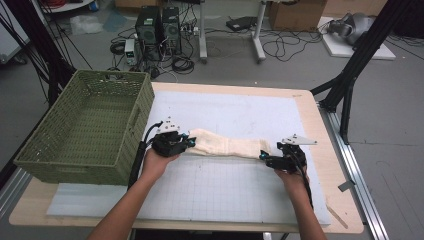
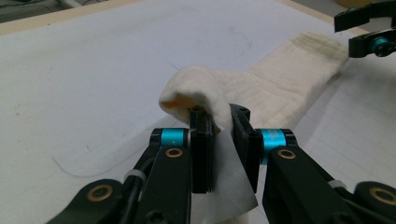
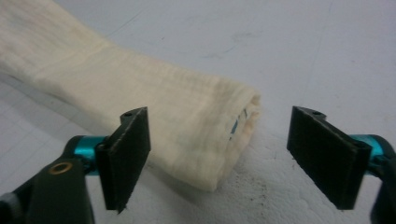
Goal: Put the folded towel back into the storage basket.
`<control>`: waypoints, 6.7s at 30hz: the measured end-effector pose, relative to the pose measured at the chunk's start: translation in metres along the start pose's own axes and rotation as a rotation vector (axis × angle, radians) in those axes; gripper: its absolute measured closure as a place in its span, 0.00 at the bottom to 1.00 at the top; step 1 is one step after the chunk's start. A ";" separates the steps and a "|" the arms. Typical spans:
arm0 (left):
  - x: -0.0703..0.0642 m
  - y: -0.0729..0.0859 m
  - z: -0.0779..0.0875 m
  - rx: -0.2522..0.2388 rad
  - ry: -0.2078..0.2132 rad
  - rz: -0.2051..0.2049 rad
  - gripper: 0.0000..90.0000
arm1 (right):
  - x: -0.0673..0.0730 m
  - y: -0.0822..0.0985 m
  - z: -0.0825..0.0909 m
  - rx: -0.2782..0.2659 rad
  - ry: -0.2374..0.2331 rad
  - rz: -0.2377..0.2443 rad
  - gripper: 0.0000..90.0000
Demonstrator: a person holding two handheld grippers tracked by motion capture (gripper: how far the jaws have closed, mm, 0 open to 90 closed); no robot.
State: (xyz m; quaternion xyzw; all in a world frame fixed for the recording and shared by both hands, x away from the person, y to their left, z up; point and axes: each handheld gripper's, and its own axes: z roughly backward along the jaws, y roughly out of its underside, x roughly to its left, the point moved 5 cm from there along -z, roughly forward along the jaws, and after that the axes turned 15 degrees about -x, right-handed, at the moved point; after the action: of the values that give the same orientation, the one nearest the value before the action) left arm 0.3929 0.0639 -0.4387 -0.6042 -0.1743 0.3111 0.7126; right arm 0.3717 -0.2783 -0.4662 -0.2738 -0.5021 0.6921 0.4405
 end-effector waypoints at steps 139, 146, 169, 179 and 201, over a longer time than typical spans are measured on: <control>0.029 -0.057 0.244 -0.423 -0.343 -0.129 0.90 | 0.234 -0.263 -0.191 -0.271 -0.395 0.326 0.89; 0.040 -0.055 0.258 -0.436 -0.392 -0.107 0.90 | 0.263 -0.272 -0.219 -0.252 -0.419 0.332 0.89; 0.080 -0.039 0.287 -0.442 -0.589 0.092 0.48 | 0.331 -0.257 -0.298 -0.190 -0.383 0.362 0.58; 0.079 -0.044 0.291 -0.459 -0.587 0.088 0.35 | 0.320 -0.252 -0.283 -0.222 -0.377 0.274 0.39; 0.060 -0.054 0.261 -0.440 -0.419 0.035 0.21 | 0.260 -0.215 -0.214 -0.143 -0.498 0.236 0.19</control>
State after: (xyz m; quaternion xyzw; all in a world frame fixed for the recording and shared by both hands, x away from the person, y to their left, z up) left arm 0.2873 0.2952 -0.3391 -0.6697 -0.3702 0.3961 0.5075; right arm 0.4988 0.0722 -0.3223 -0.1823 -0.6070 0.7473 0.1997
